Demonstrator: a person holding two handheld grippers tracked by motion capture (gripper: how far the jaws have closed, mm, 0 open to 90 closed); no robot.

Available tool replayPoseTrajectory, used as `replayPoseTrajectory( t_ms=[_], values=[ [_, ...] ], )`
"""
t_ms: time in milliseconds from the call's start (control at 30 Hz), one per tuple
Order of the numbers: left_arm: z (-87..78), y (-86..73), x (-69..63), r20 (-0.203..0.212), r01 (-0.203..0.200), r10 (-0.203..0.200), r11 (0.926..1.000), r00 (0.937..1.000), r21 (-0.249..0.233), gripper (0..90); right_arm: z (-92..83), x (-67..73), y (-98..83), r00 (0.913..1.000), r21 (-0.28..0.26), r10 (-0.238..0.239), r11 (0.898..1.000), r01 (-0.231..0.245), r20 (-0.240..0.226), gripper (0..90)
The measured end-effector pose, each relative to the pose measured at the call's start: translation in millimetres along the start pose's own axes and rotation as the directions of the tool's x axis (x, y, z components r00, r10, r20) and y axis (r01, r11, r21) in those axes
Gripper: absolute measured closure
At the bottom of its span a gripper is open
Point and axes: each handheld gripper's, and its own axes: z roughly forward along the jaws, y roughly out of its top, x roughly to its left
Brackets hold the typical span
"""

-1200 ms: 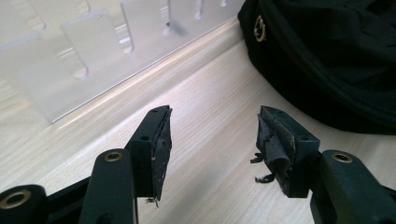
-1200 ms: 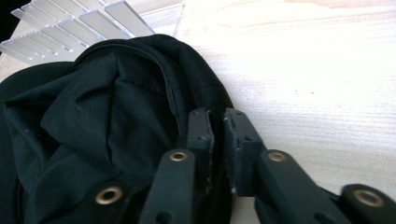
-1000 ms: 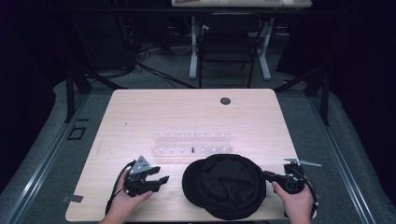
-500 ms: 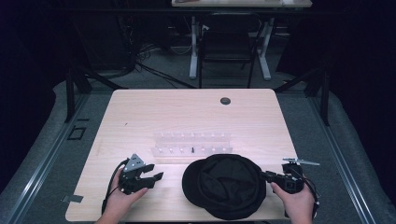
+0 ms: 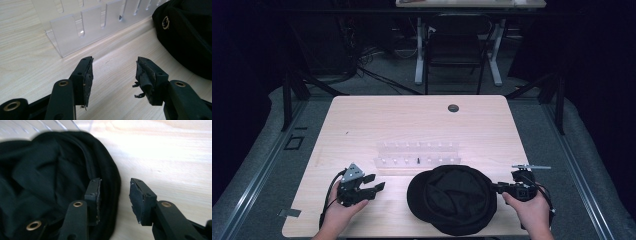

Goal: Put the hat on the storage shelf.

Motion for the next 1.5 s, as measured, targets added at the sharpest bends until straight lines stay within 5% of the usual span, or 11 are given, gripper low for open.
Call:
replayPoseTrajectory(
  t_ms=[233, 300, 667, 700, 833, 933, 1167, 1300, 1367, 1400, 1500],
  values=[
    [1.9, -0.9, 0.0, 0.015, 0.008, -0.008, 0.9999, 0.9998, 0.007, 47.5, 1.3, 2.9, 9.6, 0.9972, 0.178, -0.043, 0.984, 0.032, 0.061, 59.5],
    [3.1, -1.4, -0.9, 0.015, -0.001, 0.001, 0.9999, 0.9999, 0.016, 47.3, 2.6, 3.6, 15.4, 0.9988, 0.242, 0.02, 0.97, -0.03, 0.044, 62.3],
    [3.9, -2.3, -2.2, 0.012, -0.002, 0.002, 0.9998, 0.9999, 0.018, 47.1, 14.1, 6.8, 30.0, 0.9959, 0.352, 0.07, 0.932, -0.086, 0.058, 66.6],
    [3.9, -2.2, -2.2, 0.013, -0.005, 0.004, 0.9998, 0.9999, 0.019, 47.1, 16.6, 5.4, 31.7, 0.9936, 0.362, 0.102, 0.925, -0.113, 0.049, 69.0],
    [4.6, -2.5, -2.3, 0.013, -0.005, 0.005, 0.9997, 0.9999, 0.026, 47.1, 18.9, 0.4, 38.7, 0.9959, 0.429, 0.083, 0.899, -0.09, 0.036, 70.9],
    [5.2, -2.6, -2.5, 0.013, -0.009, 0.009, 0.9996, 0.9999, 0.029, 47.0, 24.0, 0.2, 37.3, 0.9909, 0.391, 0.131, 0.911, -0.133, 0.033, 70.6],
    [6.3, -2.8, -2.4, 0.012, -0.013, 0.012, 0.9993, 0.9998, 0.034, 46.9, 31.4, -3.7, 42.6, 0.9946, 0.46, 0.1, 0.882, -0.101, 0.028, 71.2],
    [6.4, -2.7, -2.3, 0.012, -0.017, 0.017, 0.9991, 0.9998, 0.038, 46.9, 37.4, -4.8, 41.3, 0.9897, 0.459, 0.14, 0.878, -0.137, 0.027, 72.4],
    [6.5, -2.8, -2.2, 0.012, -0.018, 0.017, 0.9991, 0.9998, 0.039, 46.9, 37.7, -8.0, 42.7, 0.9922, 0.501, 0.124, 0.858, -0.115, 0.016, 74.7],
    [6.8, -2.9, -2.1, 0.014, -0.017, 0.016, 0.9992, 0.9998, 0.037, 46.9, 39.3, -7.3, 41.4, 0.9888, 0.483, 0.148, 0.865, -0.138, 0.019, 76.0],
    [7.1, -3.0, -2.0, 0.014, -0.018, 0.018, 0.9991, 0.9997, 0.039, 46.9, 40.5, -5.9, 42.2, 0.9859, 0.492, 0.167, 0.857, -0.152, 0.013, 80.1]
  ],
)
